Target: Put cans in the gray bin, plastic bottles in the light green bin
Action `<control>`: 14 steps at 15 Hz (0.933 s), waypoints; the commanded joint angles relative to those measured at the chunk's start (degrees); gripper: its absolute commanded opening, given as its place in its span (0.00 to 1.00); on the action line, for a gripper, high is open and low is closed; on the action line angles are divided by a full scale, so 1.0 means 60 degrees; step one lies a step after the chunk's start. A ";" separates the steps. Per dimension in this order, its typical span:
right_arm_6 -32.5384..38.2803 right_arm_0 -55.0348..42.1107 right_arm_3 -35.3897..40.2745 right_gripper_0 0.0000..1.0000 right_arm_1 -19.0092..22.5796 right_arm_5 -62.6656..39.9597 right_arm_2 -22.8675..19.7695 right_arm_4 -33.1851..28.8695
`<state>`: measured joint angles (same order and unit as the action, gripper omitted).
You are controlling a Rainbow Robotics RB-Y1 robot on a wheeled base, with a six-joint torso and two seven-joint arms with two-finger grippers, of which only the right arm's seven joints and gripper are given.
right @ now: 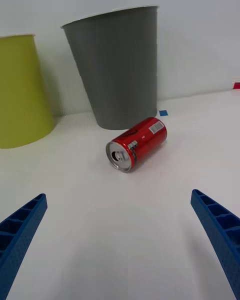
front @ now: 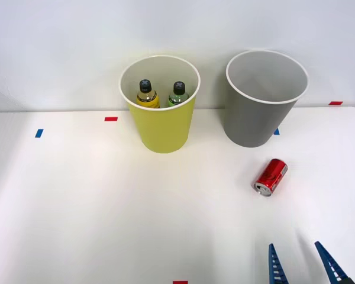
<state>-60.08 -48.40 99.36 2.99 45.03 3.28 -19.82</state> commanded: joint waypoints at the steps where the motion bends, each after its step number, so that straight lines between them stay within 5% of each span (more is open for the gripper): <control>1: -0.0108 0.0230 0.0081 1.00 -0.0016 -0.0020 -0.0371 0.0037; 4: -0.0225 0.0494 0.0784 1.00 0.0263 -0.1383 -0.0488 -0.0066; 8: -0.0123 -0.0107 0.4080 1.00 0.0834 -0.5968 0.0405 -0.0066; 14: 0.0522 0.0553 0.7698 1.00 0.2152 -1.3307 0.0918 0.1795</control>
<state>-59.71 -47.60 136.94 12.25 -20.50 7.72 -14.17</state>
